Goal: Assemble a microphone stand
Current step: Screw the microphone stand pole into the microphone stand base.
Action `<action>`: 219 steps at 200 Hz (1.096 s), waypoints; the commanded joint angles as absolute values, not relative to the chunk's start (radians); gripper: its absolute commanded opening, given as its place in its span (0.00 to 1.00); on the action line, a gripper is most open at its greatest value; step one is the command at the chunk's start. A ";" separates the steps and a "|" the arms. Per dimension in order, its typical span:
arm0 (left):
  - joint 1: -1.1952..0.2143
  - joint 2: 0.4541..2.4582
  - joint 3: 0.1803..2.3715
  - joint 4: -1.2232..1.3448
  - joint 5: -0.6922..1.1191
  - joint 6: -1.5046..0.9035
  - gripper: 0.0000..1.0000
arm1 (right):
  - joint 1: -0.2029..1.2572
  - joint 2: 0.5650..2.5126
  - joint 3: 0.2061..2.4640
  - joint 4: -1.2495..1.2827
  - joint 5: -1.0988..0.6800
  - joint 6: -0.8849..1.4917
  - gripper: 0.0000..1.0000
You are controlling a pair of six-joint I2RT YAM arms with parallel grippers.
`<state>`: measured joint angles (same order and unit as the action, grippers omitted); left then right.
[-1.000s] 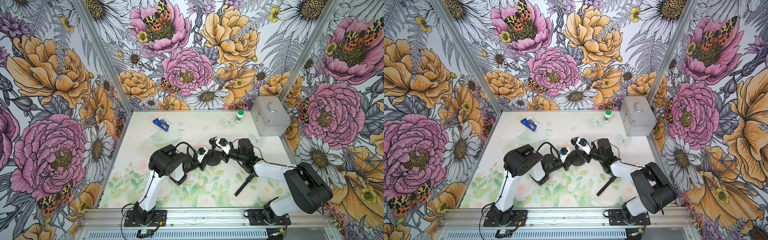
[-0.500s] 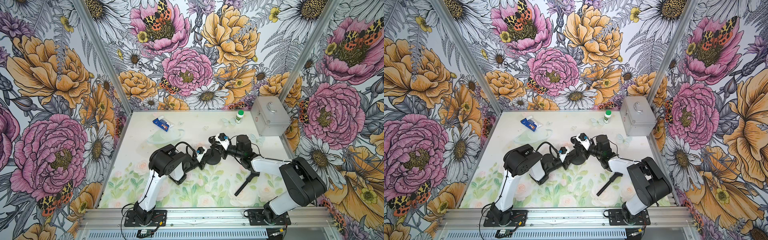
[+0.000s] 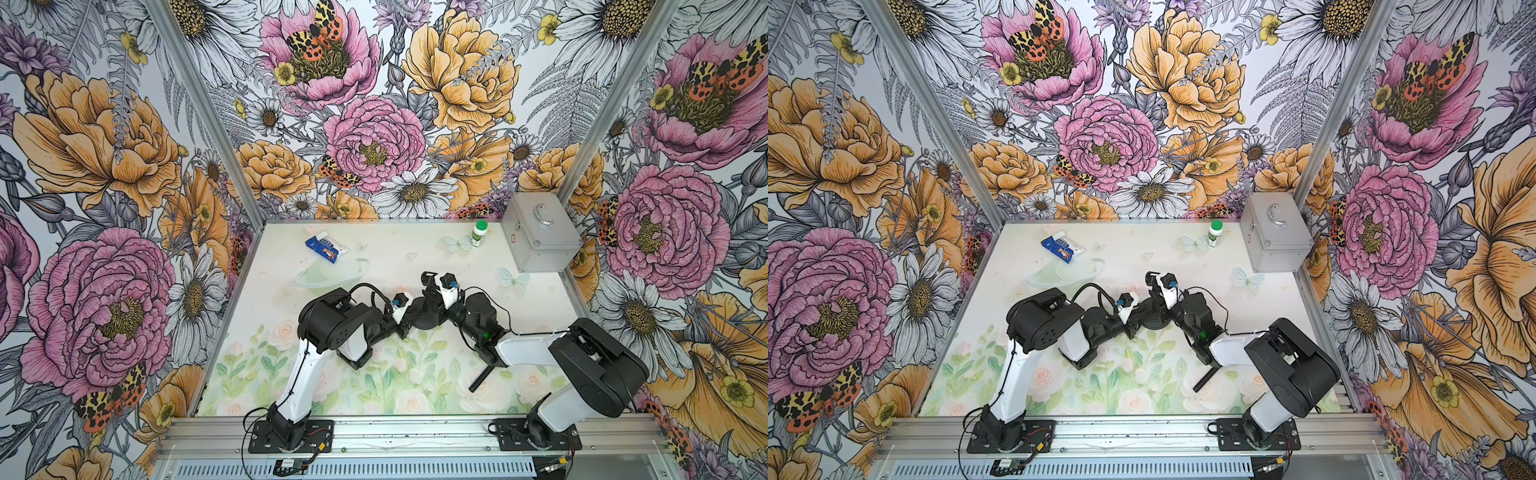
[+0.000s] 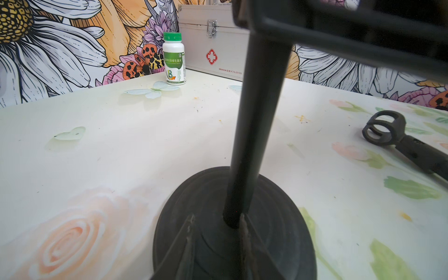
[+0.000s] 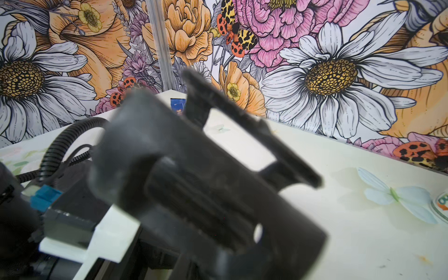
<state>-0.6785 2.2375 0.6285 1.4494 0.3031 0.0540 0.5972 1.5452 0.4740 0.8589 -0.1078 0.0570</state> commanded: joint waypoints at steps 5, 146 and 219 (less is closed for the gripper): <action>-0.674 2.186 0.643 1.411 0.444 0.095 0.41 | 0.536 1.496 0.504 0.644 -0.381 -0.075 0.35; -0.685 2.217 0.705 1.412 0.579 -0.025 0.41 | 0.299 1.508 0.658 0.413 -0.823 -0.255 0.43; -0.658 2.253 0.683 1.412 0.514 -0.059 0.38 | 0.302 1.605 0.766 0.398 -0.928 -0.268 0.39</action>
<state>-0.6659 2.2318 0.7017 1.4143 0.5312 -0.0372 0.3016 1.5917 0.7292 0.4007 -0.8822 -0.2562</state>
